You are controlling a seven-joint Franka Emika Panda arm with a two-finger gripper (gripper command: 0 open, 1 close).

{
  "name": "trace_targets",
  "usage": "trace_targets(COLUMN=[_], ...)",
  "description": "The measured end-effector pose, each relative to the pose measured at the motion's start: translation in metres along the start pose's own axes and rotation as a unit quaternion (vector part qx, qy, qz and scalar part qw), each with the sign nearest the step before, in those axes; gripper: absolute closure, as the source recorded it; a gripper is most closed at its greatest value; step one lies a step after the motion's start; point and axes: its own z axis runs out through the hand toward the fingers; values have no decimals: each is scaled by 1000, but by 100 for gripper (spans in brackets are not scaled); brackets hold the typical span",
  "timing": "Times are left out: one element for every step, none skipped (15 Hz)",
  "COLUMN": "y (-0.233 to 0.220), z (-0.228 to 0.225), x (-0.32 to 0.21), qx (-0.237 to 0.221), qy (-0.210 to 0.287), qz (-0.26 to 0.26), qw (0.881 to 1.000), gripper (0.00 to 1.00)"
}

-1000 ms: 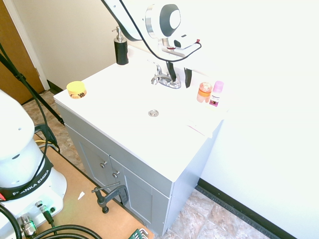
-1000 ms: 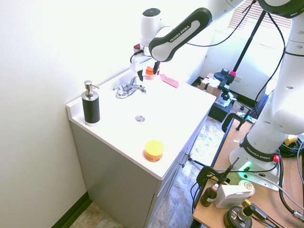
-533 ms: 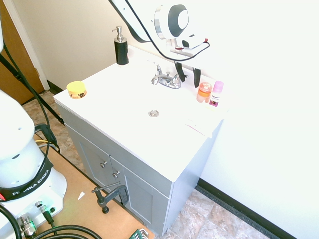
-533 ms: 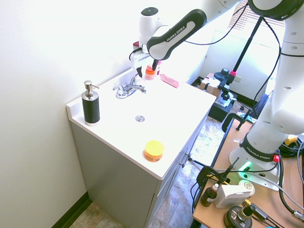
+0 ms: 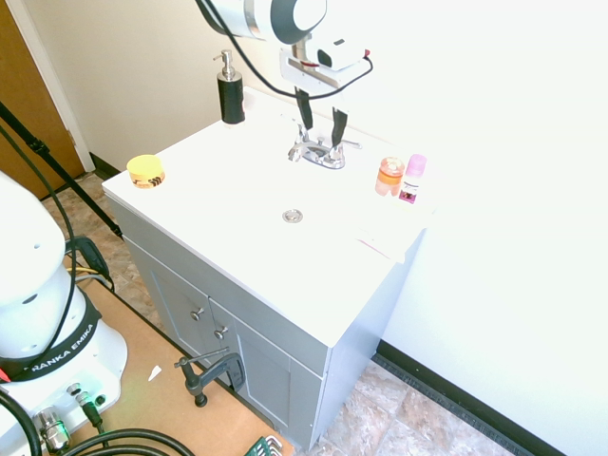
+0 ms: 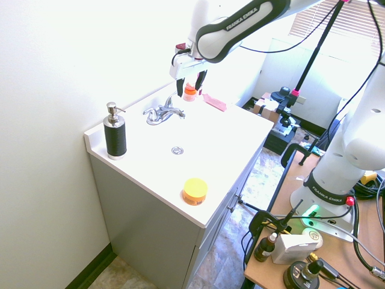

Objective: Turn off the cold water

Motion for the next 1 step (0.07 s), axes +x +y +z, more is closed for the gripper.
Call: trace_targets(y=[12], z=[-8], x=[-15], qx=[1], qy=[-13], qz=[-6], qw=[1000], gripper=[0])
